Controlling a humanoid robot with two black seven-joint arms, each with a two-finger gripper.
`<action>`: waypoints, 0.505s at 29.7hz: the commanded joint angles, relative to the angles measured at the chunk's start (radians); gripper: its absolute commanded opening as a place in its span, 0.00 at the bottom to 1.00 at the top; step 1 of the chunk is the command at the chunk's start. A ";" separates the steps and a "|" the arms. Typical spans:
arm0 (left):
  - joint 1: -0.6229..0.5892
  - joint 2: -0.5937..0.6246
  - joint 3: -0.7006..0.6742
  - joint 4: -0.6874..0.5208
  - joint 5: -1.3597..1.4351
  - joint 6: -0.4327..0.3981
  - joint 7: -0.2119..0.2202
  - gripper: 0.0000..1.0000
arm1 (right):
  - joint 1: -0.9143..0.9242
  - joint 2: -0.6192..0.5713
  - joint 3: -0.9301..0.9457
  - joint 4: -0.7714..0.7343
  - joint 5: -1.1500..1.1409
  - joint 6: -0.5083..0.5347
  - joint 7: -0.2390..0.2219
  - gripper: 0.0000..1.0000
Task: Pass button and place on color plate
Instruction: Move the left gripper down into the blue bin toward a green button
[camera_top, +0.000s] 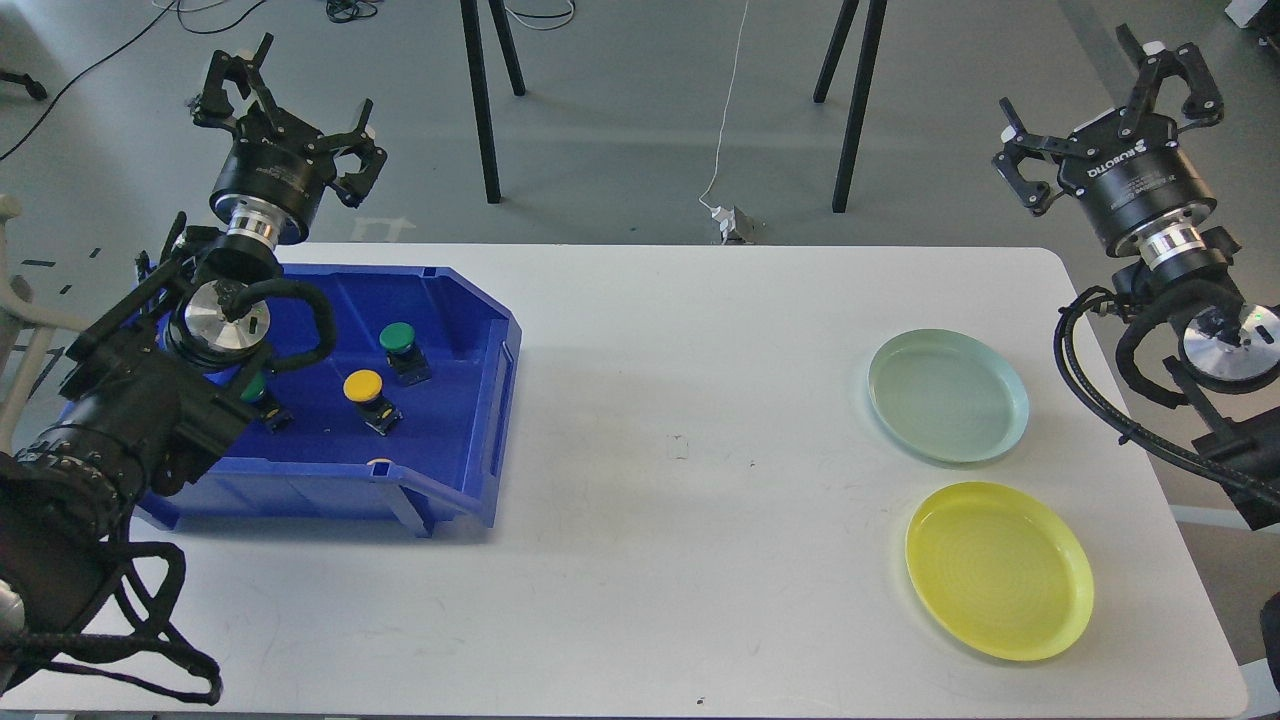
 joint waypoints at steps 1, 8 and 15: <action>-0.001 -0.002 0.007 -0.001 0.002 0.000 -0.002 1.00 | 0.000 0.003 0.001 -0.001 0.000 0.000 0.005 0.99; -0.009 0.015 0.013 -0.010 0.003 0.000 0.023 1.00 | 0.003 0.003 0.000 0.006 0.000 0.000 0.005 0.99; -0.007 0.136 0.019 -0.120 0.104 0.000 0.031 1.00 | 0.037 0.003 0.000 0.011 0.000 0.000 -0.001 0.99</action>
